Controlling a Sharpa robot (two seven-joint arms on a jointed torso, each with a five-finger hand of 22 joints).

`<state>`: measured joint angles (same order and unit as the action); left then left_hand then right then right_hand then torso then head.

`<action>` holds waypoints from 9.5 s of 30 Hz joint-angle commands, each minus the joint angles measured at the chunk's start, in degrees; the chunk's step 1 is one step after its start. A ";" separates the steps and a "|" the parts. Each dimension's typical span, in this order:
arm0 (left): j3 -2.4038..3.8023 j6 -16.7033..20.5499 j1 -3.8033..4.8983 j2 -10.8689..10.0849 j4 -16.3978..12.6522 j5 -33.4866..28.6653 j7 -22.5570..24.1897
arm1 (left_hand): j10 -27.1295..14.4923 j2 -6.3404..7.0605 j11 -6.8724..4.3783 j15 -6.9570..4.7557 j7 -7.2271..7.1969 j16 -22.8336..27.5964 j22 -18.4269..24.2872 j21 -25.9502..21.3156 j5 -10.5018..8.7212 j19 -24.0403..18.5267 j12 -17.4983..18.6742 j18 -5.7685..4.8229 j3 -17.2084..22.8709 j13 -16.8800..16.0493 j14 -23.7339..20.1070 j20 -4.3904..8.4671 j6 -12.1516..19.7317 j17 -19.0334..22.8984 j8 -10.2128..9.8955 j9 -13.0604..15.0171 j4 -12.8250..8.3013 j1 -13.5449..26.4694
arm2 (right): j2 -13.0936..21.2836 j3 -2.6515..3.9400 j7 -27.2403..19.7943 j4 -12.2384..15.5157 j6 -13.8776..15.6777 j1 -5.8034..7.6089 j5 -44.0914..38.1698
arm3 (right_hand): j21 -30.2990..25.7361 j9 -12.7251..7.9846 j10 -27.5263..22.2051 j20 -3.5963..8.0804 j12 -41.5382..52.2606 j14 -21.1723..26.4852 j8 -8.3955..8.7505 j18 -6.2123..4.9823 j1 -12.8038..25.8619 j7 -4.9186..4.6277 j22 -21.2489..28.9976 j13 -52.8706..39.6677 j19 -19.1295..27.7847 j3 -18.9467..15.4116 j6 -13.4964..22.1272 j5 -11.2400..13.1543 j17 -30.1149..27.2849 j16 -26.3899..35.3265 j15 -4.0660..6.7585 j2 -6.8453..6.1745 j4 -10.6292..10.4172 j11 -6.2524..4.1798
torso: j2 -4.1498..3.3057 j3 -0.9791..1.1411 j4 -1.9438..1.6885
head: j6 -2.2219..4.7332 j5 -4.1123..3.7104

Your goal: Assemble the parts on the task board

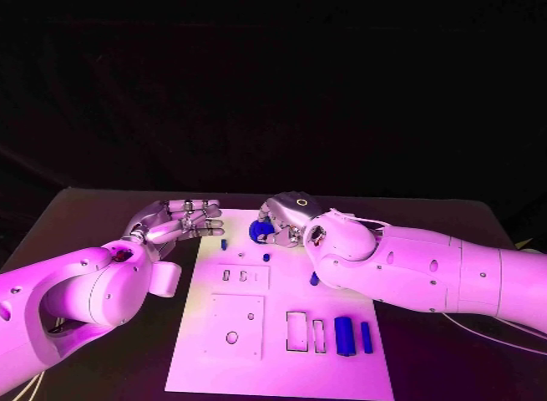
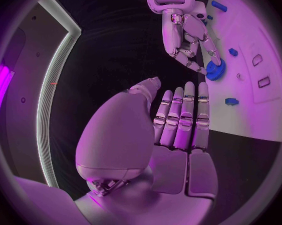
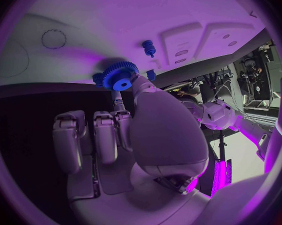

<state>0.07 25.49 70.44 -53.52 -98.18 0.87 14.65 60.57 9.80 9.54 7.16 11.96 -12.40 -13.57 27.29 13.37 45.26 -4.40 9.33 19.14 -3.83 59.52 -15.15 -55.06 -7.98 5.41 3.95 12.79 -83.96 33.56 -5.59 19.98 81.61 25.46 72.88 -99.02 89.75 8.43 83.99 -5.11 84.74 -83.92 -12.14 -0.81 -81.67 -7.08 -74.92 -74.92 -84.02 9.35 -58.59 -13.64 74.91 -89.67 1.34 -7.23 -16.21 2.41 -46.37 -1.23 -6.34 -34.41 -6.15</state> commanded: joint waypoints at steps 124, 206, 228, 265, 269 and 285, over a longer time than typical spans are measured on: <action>-0.02 -1.80 0.02 -0.22 1.20 0.31 -0.51 | -0.37 -0.30 0.12 0.25 0.40 0.71 -0.09 0.27 -0.21 -1.13 0.47 0.80 -0.04 -0.01 -0.56 -0.12 0.11 -0.06 -0.53 -0.05 -0.56 0.33 | 23.11 -0.94 -20.64 1.87 -0.72 -2.06 28.41 | -3.02 -1.17 0.57 -0.88 -2.30 -5.61 7.07 -0.16 0.35 -1.59 -12.75 -8.38 -3.46 -3.75 1.68 -5.50 13.26 0.55 -1.15 -1.78 5.69 1.43 | 0.86 0.99 1.86 | -0.76 -1.90; -0.10 -1.88 0.05 1.04 3.10 0.36 -1.88 | -0.37 -0.43 0.11 0.25 0.36 0.85 -0.12 0.33 -0.21 -1.48 0.52 0.84 -0.03 -0.03 -0.51 -0.26 0.06 -0.11 -0.67 -0.02 -0.65 0.32 | 4.48 -1.28 0.41 12.52 1.78 -5.04 7.50 | -0.34 0.65 1.89 1.27 -0.82 -5.87 2.83 0.63 0.82 1.51 -14.70 -9.72 -5.55 2.84 -5.39 -3.74 14.27 0.06 1.23 2.66 5.38 -1.33 | 1.72 0.16 1.23 | -2.89 5.50; -0.09 -1.80 0.05 1.07 2.89 0.36 -1.84 | -0.37 -0.44 0.10 0.25 0.35 0.86 -0.12 0.33 -0.21 -1.52 0.53 0.84 -0.03 -0.04 -0.51 -0.28 0.06 -0.12 -0.67 -0.02 -0.65 0.34 | 2.07 -1.43 1.60 10.52 -0.13 -6.56 5.45 | -0.38 0.65 1.93 1.27 -0.76 -5.86 2.84 0.63 1.16 1.47 -14.69 -9.79 -5.53 2.85 -5.35 -3.84 14.24 0.08 1.20 2.58 5.22 -1.28 | 1.71 0.21 1.28 | -3.73 5.98; -0.09 -1.82 0.06 0.93 2.91 0.36 -1.84 | -0.37 -0.44 0.10 0.25 0.35 0.86 -0.12 0.33 -0.21 -1.52 0.53 0.84 -0.03 -0.04 -0.51 -0.28 0.06 -0.12 -0.67 -0.02 -0.65 0.34 | 1.51 -1.44 2.73 10.00 -0.81 -7.03 2.48 | -1.10 0.14 0.90 0.84 -2.13 -5.69 4.11 0.42 2.86 0.44 -14.26 -8.68 -5.02 2.64 -3.05 -3.55 13.57 0.42 0.58 0.56 4.73 -0.46 | 1.75 0.20 1.29 | -3.92 6.37; -0.09 -1.83 0.06 0.92 2.93 0.36 -1.86 | -0.37 -0.44 0.10 0.25 0.35 0.86 -0.12 0.33 -0.21 -1.52 0.53 0.84 -0.03 -0.04 -0.51 -0.28 0.06 -0.12 -0.67 -0.02 -0.65 0.34 | 1.47 -1.44 2.83 10.07 -0.34 -7.03 2.42 | -1.12 0.10 0.86 0.79 -2.17 -5.68 4.22 0.42 2.98 0.35 -14.26 -8.64 -5.01 2.65 -2.87 -3.55 13.54 0.44 0.51 0.47 4.66 -0.38 | 1.71 0.19 1.27 | -3.94 6.33; -0.09 -1.87 0.06 0.91 3.01 0.36 -1.92 | -0.37 -0.44 0.10 0.25 0.35 0.86 -0.12 0.33 -0.21 -1.52 0.53 0.84 -0.03 -0.04 -0.51 -0.28 0.06 -0.12 -0.67 -0.02 -0.65 0.34 | 1.40 -1.44 3.12 10.06 0.48 -7.04 1.97 | -1.63 -0.29 0.14 0.29 -3.13 -5.54 5.11 0.28 5.19 -0.30 -13.98 -7.84 -4.67 1.67 -1.45 -2.79 12.97 0.74 -0.04 -1.20 3.30 0.25 | 1.74 0.21 1.30 | -3.98 6.34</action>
<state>-0.05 24.45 70.46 -52.67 -95.08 1.00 12.56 60.57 9.80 9.54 7.36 11.96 -11.79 -13.63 27.29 13.37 44.24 -4.17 9.34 19.15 -3.83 59.32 -15.36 -55.06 -8.02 4.98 3.95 12.46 -83.96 35.01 -7.01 22.74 91.61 25.92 65.90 -96.01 88.31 8.17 83.98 -4.41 81.85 -83.92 -7.22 -0.81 -76.92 -7.43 -74.93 -74.94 -83.91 11.05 -60.30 -16.62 74.91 -89.11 1.74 -8.55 -12.62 2.42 -44.64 -1.03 -5.04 -38.39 0.21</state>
